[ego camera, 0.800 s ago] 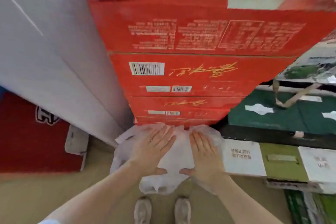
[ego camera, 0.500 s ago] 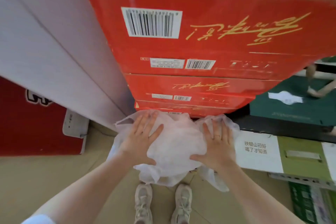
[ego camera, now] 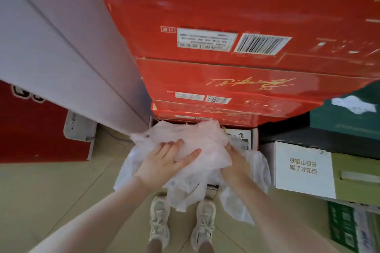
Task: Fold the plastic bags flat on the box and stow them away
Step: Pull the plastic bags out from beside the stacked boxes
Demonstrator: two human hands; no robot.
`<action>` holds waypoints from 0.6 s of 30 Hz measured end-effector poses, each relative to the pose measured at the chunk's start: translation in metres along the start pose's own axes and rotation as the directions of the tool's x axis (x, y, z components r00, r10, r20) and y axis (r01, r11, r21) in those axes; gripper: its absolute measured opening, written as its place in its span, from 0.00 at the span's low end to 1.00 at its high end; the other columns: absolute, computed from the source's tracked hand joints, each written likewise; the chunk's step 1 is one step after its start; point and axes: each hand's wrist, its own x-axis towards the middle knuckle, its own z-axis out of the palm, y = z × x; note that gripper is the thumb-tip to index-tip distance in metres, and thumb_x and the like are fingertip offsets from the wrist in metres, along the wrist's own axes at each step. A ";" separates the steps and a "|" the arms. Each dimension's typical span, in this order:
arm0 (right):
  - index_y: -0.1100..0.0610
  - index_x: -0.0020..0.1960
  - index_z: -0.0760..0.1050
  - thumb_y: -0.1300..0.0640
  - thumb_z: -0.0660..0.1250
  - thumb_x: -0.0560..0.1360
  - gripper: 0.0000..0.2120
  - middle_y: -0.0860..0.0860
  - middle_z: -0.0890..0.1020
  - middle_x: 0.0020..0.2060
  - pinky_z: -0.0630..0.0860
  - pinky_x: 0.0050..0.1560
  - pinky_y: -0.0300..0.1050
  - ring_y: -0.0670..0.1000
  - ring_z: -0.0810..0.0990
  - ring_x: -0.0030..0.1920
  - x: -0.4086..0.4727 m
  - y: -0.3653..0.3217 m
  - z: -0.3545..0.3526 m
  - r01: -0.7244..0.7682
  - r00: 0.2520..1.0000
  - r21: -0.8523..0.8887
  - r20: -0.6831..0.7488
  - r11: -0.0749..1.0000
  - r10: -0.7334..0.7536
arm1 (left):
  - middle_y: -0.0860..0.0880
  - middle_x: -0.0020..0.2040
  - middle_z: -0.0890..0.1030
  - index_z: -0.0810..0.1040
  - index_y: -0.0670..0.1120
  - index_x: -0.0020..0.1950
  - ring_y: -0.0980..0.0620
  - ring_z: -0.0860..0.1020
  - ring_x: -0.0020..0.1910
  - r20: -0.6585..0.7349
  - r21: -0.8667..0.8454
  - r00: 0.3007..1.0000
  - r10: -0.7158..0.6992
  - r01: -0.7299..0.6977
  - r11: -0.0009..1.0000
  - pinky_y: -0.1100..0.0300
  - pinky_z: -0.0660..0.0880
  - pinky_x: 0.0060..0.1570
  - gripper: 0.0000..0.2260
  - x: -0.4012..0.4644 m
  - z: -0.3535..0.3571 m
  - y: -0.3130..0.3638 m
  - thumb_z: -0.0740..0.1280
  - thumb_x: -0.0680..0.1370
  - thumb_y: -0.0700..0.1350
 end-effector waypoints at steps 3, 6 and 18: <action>0.50 0.45 0.70 0.54 0.52 0.80 0.10 0.47 0.75 0.40 0.69 0.40 0.42 0.49 0.73 0.42 0.006 -0.008 -0.013 -0.105 0.993 0.125 0.063 0.987 0.098 | 0.44 0.67 0.63 0.59 0.49 0.71 0.43 0.65 0.63 -0.111 0.205 0.987 0.115 -0.090 0.975 0.48 0.60 0.65 0.20 0.017 0.002 -0.003 0.51 0.79 0.38; 0.52 0.54 0.72 0.58 0.58 0.77 0.08 0.50 0.79 0.48 0.71 0.41 0.42 0.51 0.76 0.47 0.008 -0.004 -0.014 -0.080 0.996 0.169 0.054 0.982 0.072 | 0.43 0.71 0.66 0.65 0.40 0.69 0.43 0.65 0.69 0.025 0.212 0.978 0.205 -0.206 0.955 0.49 0.58 0.69 0.24 0.032 0.009 -0.010 0.63 0.74 0.40; 0.39 0.72 0.30 0.29 0.64 0.65 0.52 0.47 0.22 0.69 0.61 0.68 0.61 0.64 0.41 0.75 -0.011 -0.017 -0.005 0.373 0.915 -0.309 0.279 0.875 -0.291 | 0.40 0.57 0.79 0.75 0.36 0.60 0.43 0.80 0.53 0.390 -0.152 0.886 -0.250 0.330 0.932 0.52 0.78 0.48 0.34 0.010 0.016 -0.009 0.77 0.58 0.48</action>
